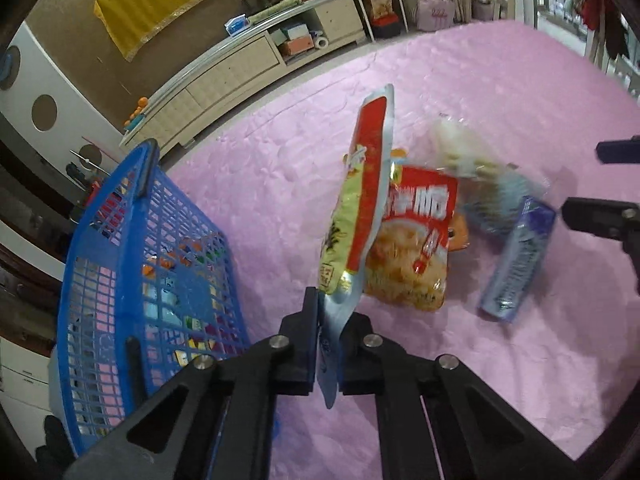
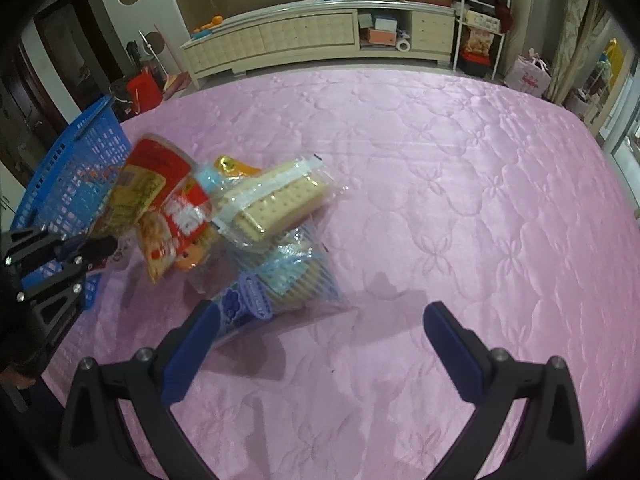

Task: Organize snacks
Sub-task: 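Grasp the clear cracker pack with right tool while left tool holds the red bag up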

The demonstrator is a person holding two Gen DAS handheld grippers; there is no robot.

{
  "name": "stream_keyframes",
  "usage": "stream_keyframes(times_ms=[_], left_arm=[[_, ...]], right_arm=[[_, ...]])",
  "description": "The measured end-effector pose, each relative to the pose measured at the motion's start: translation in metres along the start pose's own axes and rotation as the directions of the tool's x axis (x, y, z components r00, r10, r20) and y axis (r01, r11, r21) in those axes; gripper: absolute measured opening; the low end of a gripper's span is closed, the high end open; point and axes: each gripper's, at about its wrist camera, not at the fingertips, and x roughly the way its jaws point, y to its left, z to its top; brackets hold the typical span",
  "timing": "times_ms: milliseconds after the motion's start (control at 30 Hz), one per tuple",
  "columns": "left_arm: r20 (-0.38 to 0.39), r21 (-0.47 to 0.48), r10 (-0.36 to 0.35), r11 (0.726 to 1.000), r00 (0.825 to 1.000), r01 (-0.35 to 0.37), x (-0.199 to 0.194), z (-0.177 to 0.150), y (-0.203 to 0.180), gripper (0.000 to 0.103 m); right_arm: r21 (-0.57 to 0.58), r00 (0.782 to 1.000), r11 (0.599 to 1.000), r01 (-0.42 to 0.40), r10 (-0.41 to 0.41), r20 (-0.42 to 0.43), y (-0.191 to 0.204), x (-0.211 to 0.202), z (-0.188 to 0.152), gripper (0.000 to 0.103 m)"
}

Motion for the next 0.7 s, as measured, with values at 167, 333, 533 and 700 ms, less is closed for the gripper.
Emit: stream_keyframes(times_ms=[167, 333, 533, 700], left_arm=[[0.038, -0.044, -0.08, 0.996, 0.996, 0.082, -0.023, -0.002, 0.001, 0.006], [0.061, -0.096, -0.177, 0.978, 0.982, 0.182, -0.04, -0.005, 0.008, 0.006], [0.094, -0.131, -0.188, 0.971, 0.978, 0.199, -0.051, -0.008, 0.014, 0.006], [0.118, -0.156, -0.16, 0.972, 0.98, 0.178, -0.054, -0.008, 0.021, 0.006]], right_arm=[[-0.001, 1.0, 1.0, -0.001, 0.001, 0.01, 0.0, -0.008, 0.003, 0.103], [0.012, 1.0, 1.0, -0.024, 0.024, 0.019, 0.0, -0.016, 0.008, 0.103], [0.027, 0.999, 0.999, -0.034, 0.034, 0.019, -0.003, -0.02, 0.017, 0.103], [0.002, 0.998, 0.998, -0.055, 0.055, 0.018, -0.001, -0.016, 0.032, 0.103]])
